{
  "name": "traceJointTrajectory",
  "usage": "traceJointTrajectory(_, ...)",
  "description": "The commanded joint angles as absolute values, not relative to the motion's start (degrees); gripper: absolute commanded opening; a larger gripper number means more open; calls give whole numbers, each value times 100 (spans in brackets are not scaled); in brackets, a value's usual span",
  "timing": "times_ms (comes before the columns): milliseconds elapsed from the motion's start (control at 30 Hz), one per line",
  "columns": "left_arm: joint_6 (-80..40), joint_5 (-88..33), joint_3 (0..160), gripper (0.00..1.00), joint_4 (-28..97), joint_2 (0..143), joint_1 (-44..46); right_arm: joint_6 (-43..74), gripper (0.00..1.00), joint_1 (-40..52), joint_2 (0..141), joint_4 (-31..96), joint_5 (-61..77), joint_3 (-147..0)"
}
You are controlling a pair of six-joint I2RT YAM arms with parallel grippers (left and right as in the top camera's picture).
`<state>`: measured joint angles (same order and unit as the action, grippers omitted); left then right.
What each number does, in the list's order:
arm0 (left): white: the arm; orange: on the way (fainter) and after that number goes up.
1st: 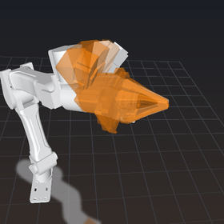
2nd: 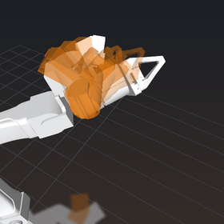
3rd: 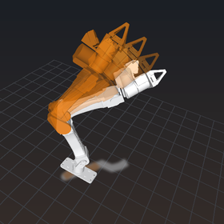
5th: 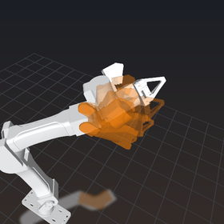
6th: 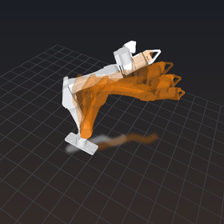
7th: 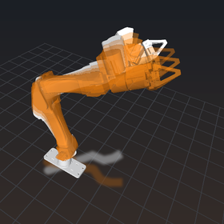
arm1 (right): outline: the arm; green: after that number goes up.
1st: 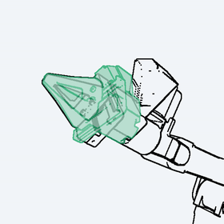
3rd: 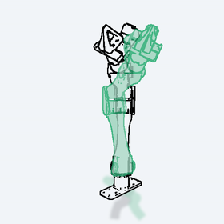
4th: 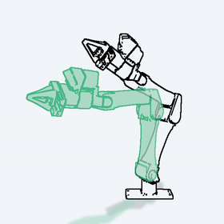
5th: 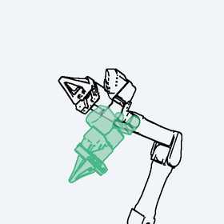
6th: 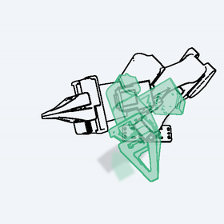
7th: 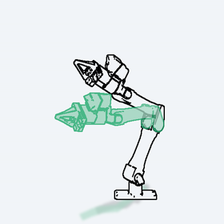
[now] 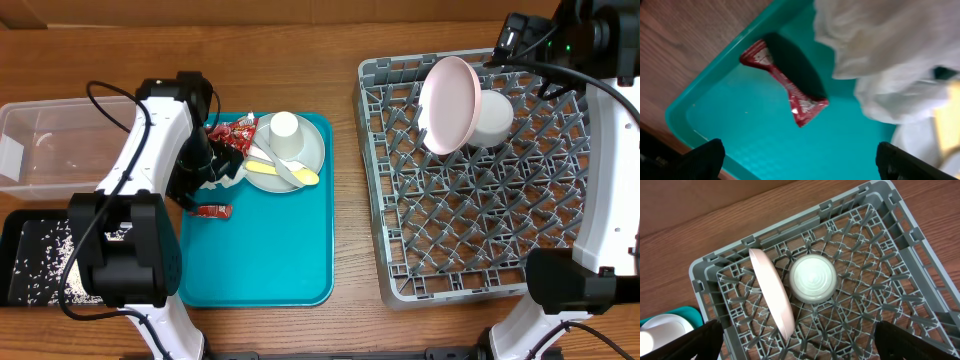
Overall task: Sort waste into correct bins and load items into the dishwasher rack
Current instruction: 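Grasp the red sauce packet with the left gripper and lift it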
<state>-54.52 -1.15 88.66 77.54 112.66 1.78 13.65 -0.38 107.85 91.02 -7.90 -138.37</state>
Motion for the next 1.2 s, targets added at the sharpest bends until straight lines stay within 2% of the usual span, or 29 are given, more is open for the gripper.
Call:
traceJointTrajectory(0,-5579,19,8355,98,7629,11310,143,1345,100,-51,10750,9076,-832,-13837)
traceJointTrajectory(200,-5463,-156,7754,99,7041,11310,-36,1345,100,-51,10750,9076,-834,-13837)
traceJointTrajectory(467,-5271,-392,7387,93,6381,11310,-141,1345,100,-51,10750,9076,-834,-13837)
traceJointTrajectory(667,-5273,-395,7358,71,6202,11314,-137,1345,100,-51,10750,9076,-834,-13837)
traceJointTrajectory(867,-5271,-408,7358,54,6163,11314,-137,1345,100,-51,10750,9078,-834,-13837)
traceJointTrajectory(1033,-5223,-410,7358,35,6187,11314,-119,1345,100,-51,10750,9078,-834,-13837)
traceJointTrajectory(1100,-5214,-405,7358,23,6202,11314,-93,1345,100,-51,10750,9076,-834,-13837)
traceJointTrajectory(1167,-5205,-405,7358,15,6202,11314,-62,1345,100,-51,10750,9078,-834,-13837)
